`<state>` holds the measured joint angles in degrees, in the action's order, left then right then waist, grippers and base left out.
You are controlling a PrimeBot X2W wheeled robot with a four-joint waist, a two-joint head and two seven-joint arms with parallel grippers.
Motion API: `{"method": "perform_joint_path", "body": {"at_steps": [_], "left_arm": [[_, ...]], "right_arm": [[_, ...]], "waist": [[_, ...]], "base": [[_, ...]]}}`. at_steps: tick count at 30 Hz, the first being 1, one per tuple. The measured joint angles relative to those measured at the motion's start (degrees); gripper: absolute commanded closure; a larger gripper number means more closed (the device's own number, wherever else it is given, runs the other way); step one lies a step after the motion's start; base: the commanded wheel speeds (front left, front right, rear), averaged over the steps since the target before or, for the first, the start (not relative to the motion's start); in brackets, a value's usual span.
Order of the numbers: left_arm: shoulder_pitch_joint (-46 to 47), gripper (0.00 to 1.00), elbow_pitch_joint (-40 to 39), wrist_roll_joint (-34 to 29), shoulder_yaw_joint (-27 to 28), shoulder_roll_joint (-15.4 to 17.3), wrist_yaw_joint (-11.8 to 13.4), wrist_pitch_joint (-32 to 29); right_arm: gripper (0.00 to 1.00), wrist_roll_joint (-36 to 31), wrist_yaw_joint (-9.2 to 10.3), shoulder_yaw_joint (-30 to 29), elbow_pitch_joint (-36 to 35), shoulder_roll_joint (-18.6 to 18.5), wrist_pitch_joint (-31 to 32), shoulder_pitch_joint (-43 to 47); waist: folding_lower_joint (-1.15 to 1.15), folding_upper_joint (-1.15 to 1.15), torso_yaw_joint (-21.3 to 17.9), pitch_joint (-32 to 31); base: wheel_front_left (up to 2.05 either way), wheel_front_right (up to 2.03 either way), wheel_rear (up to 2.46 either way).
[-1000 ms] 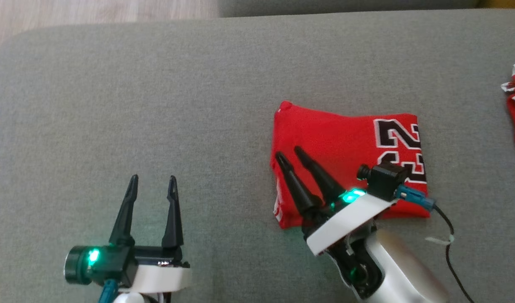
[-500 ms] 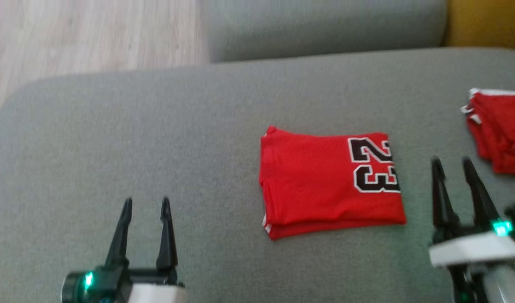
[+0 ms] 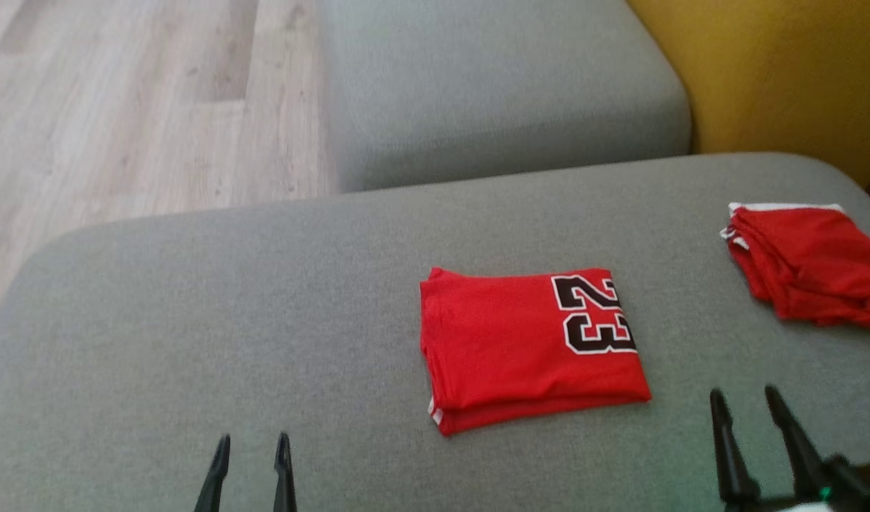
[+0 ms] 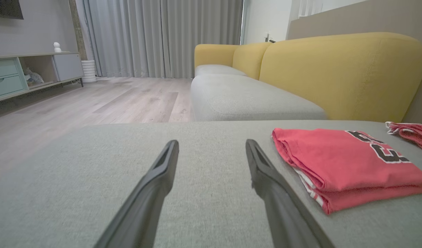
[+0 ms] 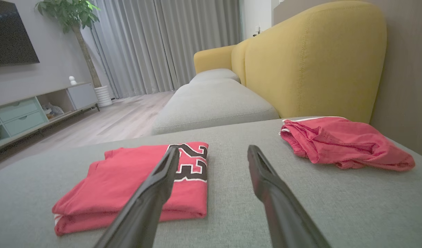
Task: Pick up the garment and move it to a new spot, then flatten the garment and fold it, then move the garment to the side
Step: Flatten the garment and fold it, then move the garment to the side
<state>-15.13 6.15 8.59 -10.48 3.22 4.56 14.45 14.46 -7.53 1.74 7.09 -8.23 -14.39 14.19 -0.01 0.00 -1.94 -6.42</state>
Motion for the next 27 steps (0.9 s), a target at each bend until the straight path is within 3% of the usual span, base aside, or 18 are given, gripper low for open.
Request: {"method": "perform_joint_path", "body": {"at_steps": [27], "left_arm": [[-1.95,0.00,3.00,-1.59,1.24,0.03,-1.11,0.00]], "right_arm": [[0.00,-3.97,0.00,-0.18,0.11,1.81,0.01,3.81]], "waist": [[0.01,-0.01,0.18,-2.90]], "base": [[0.00,0.00,0.00]]}}
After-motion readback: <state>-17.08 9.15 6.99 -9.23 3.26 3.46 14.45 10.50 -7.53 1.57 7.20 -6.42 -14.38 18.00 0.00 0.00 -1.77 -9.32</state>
